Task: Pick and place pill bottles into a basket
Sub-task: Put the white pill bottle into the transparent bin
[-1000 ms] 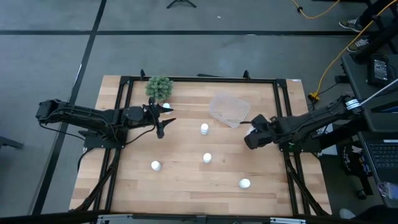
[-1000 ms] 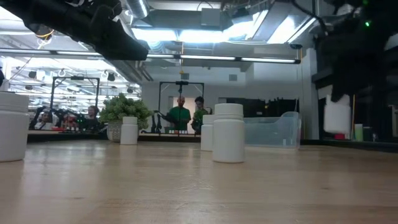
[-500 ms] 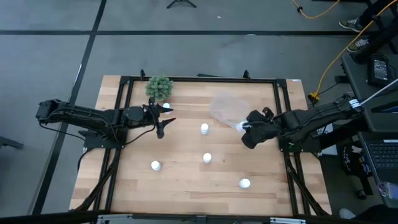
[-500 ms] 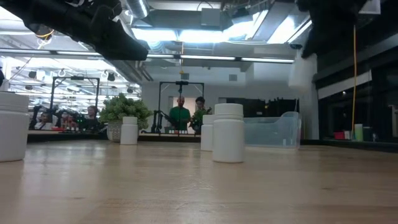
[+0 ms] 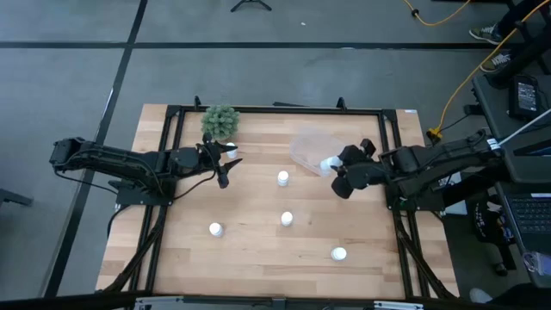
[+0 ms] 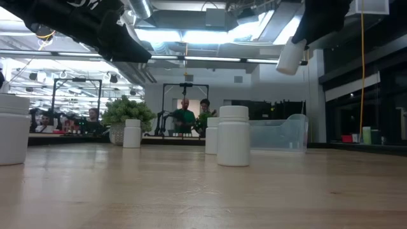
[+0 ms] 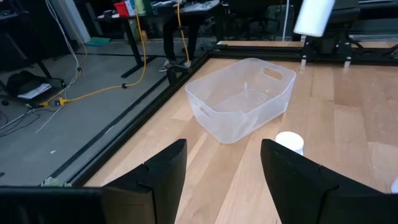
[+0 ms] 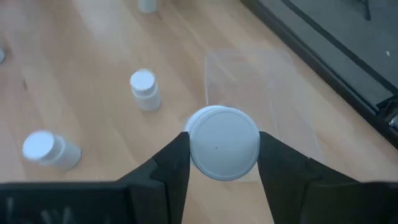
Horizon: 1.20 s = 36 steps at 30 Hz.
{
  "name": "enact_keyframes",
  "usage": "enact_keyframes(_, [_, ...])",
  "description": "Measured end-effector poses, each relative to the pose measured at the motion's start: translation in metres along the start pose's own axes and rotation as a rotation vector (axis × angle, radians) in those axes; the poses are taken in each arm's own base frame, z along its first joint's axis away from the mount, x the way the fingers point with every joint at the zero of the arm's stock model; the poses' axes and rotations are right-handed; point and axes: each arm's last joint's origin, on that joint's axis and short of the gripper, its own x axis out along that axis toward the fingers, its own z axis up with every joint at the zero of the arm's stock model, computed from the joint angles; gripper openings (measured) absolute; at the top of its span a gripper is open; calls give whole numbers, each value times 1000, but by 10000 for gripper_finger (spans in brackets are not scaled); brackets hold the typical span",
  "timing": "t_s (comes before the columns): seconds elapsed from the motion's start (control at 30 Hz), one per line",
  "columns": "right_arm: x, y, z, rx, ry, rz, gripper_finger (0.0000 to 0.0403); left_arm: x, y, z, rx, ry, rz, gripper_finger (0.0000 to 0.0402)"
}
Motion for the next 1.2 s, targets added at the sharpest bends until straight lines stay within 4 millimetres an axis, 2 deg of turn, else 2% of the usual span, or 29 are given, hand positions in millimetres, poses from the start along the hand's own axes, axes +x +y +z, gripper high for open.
enact_keyframes(0.37, [28,-30,17,81,12,-184,161,0,0,0,1,1,-9,200])
enact_keyframes(0.73, [40,-50,24,104,120,-94,161,0,0,0,10,1,-8,200])
enact_keyframes(0.93, [44,-55,25,75,135,-112,161,0,0,0,10,1,-8,200])
enact_keyframes(1.2, [68,-48,22,22,214,-161,161,0,0,0,10,1,-8,200])
